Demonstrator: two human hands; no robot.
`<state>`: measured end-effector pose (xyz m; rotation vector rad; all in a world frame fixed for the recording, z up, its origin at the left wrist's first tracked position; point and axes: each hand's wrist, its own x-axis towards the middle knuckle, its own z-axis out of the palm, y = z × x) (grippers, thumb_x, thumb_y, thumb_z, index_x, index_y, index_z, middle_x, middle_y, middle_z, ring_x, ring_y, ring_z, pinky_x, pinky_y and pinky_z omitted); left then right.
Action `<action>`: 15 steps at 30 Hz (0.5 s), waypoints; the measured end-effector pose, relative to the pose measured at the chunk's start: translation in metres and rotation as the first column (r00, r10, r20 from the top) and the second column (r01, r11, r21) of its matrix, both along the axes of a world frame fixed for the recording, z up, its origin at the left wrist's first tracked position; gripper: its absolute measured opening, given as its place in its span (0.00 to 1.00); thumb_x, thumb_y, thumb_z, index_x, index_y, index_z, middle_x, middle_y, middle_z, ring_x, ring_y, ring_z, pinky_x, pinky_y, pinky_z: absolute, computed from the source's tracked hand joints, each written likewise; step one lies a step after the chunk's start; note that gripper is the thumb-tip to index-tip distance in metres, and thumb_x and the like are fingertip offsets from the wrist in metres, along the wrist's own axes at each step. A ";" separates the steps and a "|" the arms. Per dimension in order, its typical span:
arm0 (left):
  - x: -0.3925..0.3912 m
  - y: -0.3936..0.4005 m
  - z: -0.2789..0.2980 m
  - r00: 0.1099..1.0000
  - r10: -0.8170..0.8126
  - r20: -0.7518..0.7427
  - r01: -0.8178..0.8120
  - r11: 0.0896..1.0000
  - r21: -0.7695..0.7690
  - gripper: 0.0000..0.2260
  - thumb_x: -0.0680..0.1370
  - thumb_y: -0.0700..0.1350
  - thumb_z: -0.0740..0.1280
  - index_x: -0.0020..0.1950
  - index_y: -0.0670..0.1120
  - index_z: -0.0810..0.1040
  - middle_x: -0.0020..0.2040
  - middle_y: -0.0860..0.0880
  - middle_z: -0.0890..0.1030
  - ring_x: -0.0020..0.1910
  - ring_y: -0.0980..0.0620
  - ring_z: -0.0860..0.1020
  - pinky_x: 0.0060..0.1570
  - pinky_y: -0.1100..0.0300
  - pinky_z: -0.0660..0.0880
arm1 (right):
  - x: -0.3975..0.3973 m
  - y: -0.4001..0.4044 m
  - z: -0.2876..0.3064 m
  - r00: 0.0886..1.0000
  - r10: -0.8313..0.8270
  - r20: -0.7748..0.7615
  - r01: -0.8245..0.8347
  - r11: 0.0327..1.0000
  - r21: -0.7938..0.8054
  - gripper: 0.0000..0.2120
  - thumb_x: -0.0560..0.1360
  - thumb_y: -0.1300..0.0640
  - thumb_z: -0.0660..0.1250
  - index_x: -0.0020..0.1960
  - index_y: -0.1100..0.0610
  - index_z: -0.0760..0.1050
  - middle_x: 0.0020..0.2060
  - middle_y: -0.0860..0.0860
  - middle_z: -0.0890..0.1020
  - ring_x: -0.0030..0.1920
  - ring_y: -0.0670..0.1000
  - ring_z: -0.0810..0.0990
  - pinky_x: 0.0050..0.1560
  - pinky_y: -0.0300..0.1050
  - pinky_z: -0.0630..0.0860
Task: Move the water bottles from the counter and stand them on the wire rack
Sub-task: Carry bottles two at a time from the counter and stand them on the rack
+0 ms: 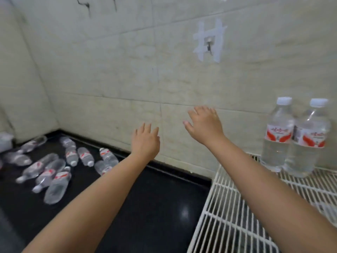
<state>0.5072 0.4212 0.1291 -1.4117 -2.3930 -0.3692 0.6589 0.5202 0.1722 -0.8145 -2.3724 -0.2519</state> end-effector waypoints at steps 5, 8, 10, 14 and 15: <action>-0.092 -0.094 -0.042 0.984 0.178 -0.009 -0.178 0.983 -0.045 0.17 0.79 0.47 0.54 0.67 0.45 0.66 0.72 0.44 0.64 0.72 0.45 0.57 0.66 0.49 0.59 | -0.112 -0.067 -0.030 0.988 0.133 0.079 -0.129 0.990 -0.050 0.23 0.77 0.48 0.56 0.67 0.59 0.63 0.67 0.59 0.68 0.69 0.58 0.61 0.70 0.55 0.53; -0.152 -0.147 -0.066 0.967 0.254 0.001 -0.253 0.964 -0.084 0.18 0.79 0.47 0.53 0.69 0.47 0.63 0.73 0.47 0.62 0.73 0.45 0.56 0.67 0.49 0.58 | -0.181 -0.108 -0.058 0.977 0.186 0.106 -0.178 0.981 -0.080 0.24 0.76 0.48 0.56 0.69 0.58 0.62 0.69 0.58 0.66 0.71 0.57 0.59 0.71 0.54 0.51; -0.192 -0.180 -0.081 0.961 0.275 0.011 -0.272 0.956 -0.113 0.18 0.79 0.48 0.54 0.68 0.47 0.63 0.73 0.48 0.62 0.73 0.45 0.56 0.67 0.48 0.58 | -0.226 -0.133 -0.078 0.974 0.195 0.117 -0.179 0.974 -0.137 0.25 0.76 0.47 0.56 0.69 0.57 0.61 0.71 0.57 0.64 0.72 0.57 0.57 0.72 0.55 0.49; -0.265 -0.237 -0.115 0.949 0.309 0.056 -0.297 0.941 -0.164 0.18 0.78 0.50 0.54 0.68 0.49 0.64 0.72 0.50 0.63 0.73 0.46 0.56 0.68 0.47 0.57 | -0.305 -0.181 -0.124 0.972 0.192 0.136 -0.148 0.948 -0.280 0.24 0.76 0.48 0.57 0.68 0.57 0.62 0.69 0.57 0.66 0.70 0.58 0.59 0.70 0.57 0.53; -0.280 -0.248 -0.124 0.944 0.324 0.067 -0.308 0.934 -0.181 0.18 0.78 0.50 0.54 0.68 0.50 0.64 0.72 0.51 0.64 0.73 0.46 0.56 0.67 0.48 0.58 | -0.321 -0.191 -0.136 0.971 0.189 0.145 -0.136 0.939 -0.315 0.24 0.76 0.48 0.57 0.69 0.56 0.62 0.69 0.56 0.66 0.70 0.57 0.60 0.69 0.57 0.54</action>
